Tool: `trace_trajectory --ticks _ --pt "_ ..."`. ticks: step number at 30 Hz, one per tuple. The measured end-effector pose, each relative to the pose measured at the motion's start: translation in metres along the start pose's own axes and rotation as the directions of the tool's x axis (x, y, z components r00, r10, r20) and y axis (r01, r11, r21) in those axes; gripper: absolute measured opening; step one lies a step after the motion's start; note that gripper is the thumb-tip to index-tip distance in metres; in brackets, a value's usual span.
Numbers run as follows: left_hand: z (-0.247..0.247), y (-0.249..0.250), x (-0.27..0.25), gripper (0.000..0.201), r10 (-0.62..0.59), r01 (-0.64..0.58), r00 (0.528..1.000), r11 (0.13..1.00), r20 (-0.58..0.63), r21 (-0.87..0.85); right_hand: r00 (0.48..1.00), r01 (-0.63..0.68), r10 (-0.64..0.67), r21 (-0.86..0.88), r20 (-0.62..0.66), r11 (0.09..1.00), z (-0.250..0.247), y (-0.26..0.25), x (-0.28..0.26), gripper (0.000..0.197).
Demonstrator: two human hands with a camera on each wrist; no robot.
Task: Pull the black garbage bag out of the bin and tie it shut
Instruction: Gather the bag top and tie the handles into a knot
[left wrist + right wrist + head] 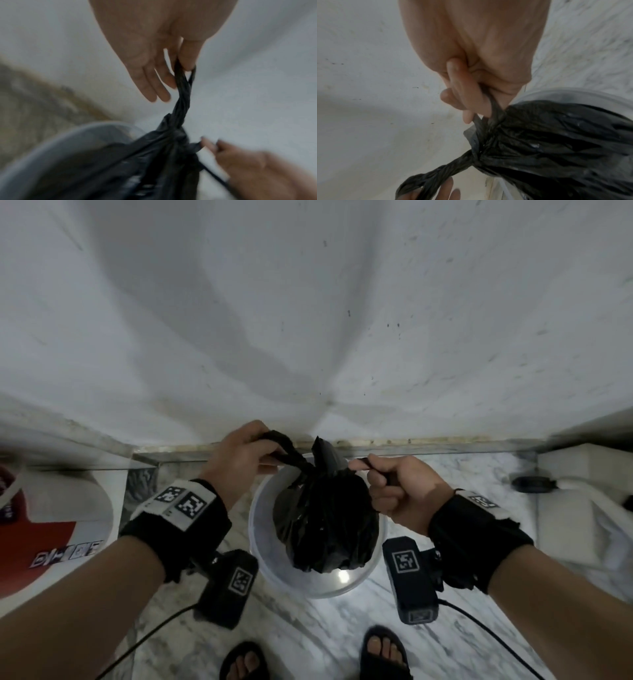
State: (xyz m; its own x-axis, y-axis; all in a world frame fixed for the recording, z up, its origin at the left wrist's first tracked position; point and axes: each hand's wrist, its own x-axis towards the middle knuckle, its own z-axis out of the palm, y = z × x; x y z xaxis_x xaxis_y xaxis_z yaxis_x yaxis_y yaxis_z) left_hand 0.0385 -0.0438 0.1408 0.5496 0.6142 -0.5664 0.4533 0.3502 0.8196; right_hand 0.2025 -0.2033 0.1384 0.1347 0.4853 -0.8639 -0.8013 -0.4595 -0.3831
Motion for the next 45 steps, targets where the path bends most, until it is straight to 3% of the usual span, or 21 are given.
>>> trace_trajectory --ticks 1,3,6,8,12,16,20,22,26,30,33,36,40,43,45 --pt "0.004 0.004 -0.005 0.017 -0.066 0.074 0.996 0.982 0.053 -0.175 1.0 -0.003 0.003 0.027 0.009 1.0 0.002 0.002 0.0 0.031" --pt "0.011 0.011 -0.013 0.019 -0.086 0.125 0.989 0.913 0.117 -0.389 1.0 -0.002 0.001 0.063 0.018 0.998 0.005 0.005 -0.001 0.035" --pt "0.013 0.016 -0.016 0.021 -0.063 0.146 0.981 0.867 0.186 -0.477 0.999 0.012 -0.016 0.108 0.038 0.994 0.009 0.009 -0.002 0.041" --pt "0.014 0.017 -0.015 0.03 -0.069 0.16 0.969 0.906 0.237 -0.392 0.997 0.001 -0.012 0.144 0.079 0.99 0.012 0.011 -0.004 0.044" --pt "0.027 0.012 -0.013 0.034 -0.113 0.122 0.939 0.992 0.324 -0.008 0.993 -0.008 -0.014 0.174 0.121 0.985 0.013 0.019 -0.005 0.048" --pt "0.044 0.011 -0.011 0.023 -0.191 0.113 0.901 0.97 0.389 0.215 0.983 0.045 -0.059 0.088 0.172 0.995 0.014 0.025 0.001 0.053" --pt "0.061 0.007 -0.012 0.028 -0.146 0.014 0.944 0.914 0.295 0.406 0.957 0.098 -0.099 0.018 0.272 0.995 0.015 0.03 0.002 0.058" --pt "0.062 0.005 -0.012 0.018 -0.113 -0.007 0.938 0.94 0.327 0.342 0.947 0.149 -0.133 -0.035 0.293 0.988 0.013 0.03 0.001 0.056" --pt "0.055 0.001 -0.017 0.026 -0.132 0.047 0.898 0.977 0.419 0.207 0.948 0.176 -0.132 -0.132 0.29 0.975 0.007 0.029 0.002 0.049" --pt "0.053 -0.002 -0.02 0.003 -0.168 0.076 0.889 0.972 0.426 0.224 0.973 0.223 -0.192 -0.316 0.126 0.922 0.011 0.021 0.004 0.009" --pt "0.048 -0.004 -0.017 0.022 -0.186 0.091 0.909 0.962 0.374 0.256 0.965 0.26 -0.238 -0.468 0.108 0.845 0.013 0.015 0.004 0.016" --pt "0.044 -0.007 -0.019 0.016 -0.152 0.084 0.924 0.976 0.351 0.201 0.969 0.243 -0.219 -0.57 0.112 0.785 0.016 0.011 0.003 0.015" --pt "0.036 -0.014 -0.019 0.004 -0.144 0.169 0.947 0.984 0.288 -0.064 0.98 0.183 -0.14 -0.356 0.143 0.916 0.022 0.016 0.002 0.016" --pt "0.032 -0.026 -0.017 0.021 -0.177 0.256 0.946 0.922 0.271 -0.291 0.977 0.199 -0.185 -0.148 0.105 0.969 0.014 0.02 0.004 0.004" --pt "0.029 -0.032 -0.017 0.036 -0.192 0.284 0.941 0.896 0.28 -0.341 0.971 0.225 -0.219 -0.049 0.099 0.973 0.007 0.023 0.004 0.004"
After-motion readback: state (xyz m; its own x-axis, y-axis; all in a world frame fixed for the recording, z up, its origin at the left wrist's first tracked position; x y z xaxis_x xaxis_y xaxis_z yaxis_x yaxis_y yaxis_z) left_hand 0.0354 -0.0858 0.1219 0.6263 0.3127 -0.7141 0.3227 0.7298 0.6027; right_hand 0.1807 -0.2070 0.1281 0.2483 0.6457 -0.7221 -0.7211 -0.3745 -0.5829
